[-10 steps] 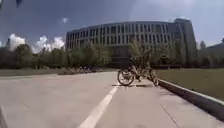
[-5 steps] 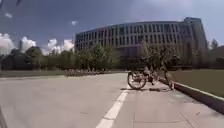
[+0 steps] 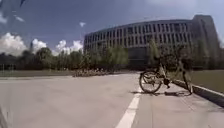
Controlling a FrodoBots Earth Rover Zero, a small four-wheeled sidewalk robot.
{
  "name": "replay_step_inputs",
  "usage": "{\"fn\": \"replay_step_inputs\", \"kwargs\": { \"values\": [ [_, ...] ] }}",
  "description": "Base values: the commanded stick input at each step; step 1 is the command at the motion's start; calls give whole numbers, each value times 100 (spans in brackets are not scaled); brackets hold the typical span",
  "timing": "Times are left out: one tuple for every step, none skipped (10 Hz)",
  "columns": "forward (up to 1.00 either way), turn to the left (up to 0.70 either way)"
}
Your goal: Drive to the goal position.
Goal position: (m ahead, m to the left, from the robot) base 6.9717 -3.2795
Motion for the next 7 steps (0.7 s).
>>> {"fn": "replay_step_inputs", "kwargs": {
  "values": [
    [100,0],
    [100,0],
    [100,0],
    [100,0],
    [100,0],
    [100,-23],
    [100,-27]
  ]
}}
